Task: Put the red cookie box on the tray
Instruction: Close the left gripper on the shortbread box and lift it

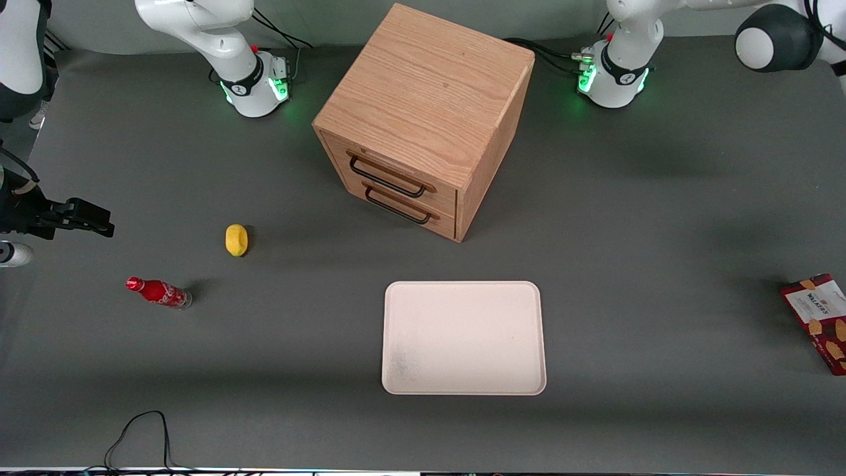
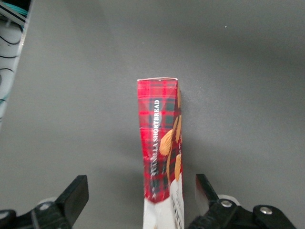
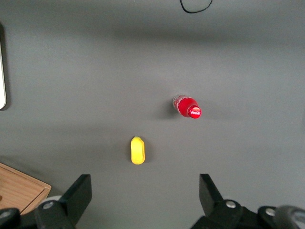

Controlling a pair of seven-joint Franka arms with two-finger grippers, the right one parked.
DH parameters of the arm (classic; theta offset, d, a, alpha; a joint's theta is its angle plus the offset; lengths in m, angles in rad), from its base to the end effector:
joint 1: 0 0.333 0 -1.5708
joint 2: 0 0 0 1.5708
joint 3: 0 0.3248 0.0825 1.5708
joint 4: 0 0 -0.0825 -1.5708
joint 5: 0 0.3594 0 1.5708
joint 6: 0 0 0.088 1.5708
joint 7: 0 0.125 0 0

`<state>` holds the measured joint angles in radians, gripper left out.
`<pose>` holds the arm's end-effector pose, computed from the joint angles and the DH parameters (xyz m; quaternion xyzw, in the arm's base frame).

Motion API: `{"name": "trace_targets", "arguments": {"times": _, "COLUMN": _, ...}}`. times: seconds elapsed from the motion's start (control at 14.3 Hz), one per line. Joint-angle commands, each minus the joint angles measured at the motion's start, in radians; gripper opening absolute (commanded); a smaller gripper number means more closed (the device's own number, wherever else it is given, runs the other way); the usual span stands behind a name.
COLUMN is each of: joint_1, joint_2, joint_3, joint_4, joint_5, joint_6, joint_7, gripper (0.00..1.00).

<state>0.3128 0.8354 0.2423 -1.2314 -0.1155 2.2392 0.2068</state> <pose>0.6747 0.3509 0.2944 -0.9822 -0.1567 -0.0766 0.0703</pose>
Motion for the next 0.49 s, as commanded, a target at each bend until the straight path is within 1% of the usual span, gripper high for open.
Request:
{"name": "trace_targets", "arguments": {"times": 0.0, "joint_1": 0.006, "joint_2": 0.051, "joint_3": 0.005, "joint_4": 0.036, "joint_5": -0.073, "joint_6": 0.007, "joint_7": 0.016, "gripper": 1.00}}
{"name": "trace_targets", "arguments": {"times": 0.07, "joint_1": 0.006, "joint_2": 0.057, "joint_3": 0.005, "joint_4": 0.036, "joint_5": -0.075, "joint_6": 0.010, "joint_7": 0.016, "gripper": 0.99}}
{"name": "trace_targets", "arguments": {"times": 0.21, "joint_1": 0.006, "joint_2": 0.085, "joint_3": 0.005, "joint_4": 0.026, "joint_5": -0.075, "joint_6": 0.061, "joint_7": 0.017, "gripper": 0.84}}
{"name": "trace_targets", "arguments": {"times": 0.28, "joint_1": 0.006, "joint_2": 0.088, "joint_3": 0.006, "joint_4": 0.009, "joint_5": -0.073, "joint_6": 0.089, "joint_7": 0.017, "gripper": 0.69}}
{"name": "trace_targets", "arguments": {"times": 0.35, "joint_1": 0.005, "joint_2": 0.087, "joint_3": 0.006, "joint_4": 0.007, "joint_5": -0.069, "joint_6": 0.076, "joint_7": 0.016, "gripper": 0.47}}
{"name": "trace_targets", "arguments": {"times": 0.42, "joint_1": 0.003, "joint_2": 0.083, "joint_3": 0.006, "joint_4": 0.006, "joint_5": -0.059, "joint_6": 0.070, "joint_7": 0.017, "gripper": 0.35}}
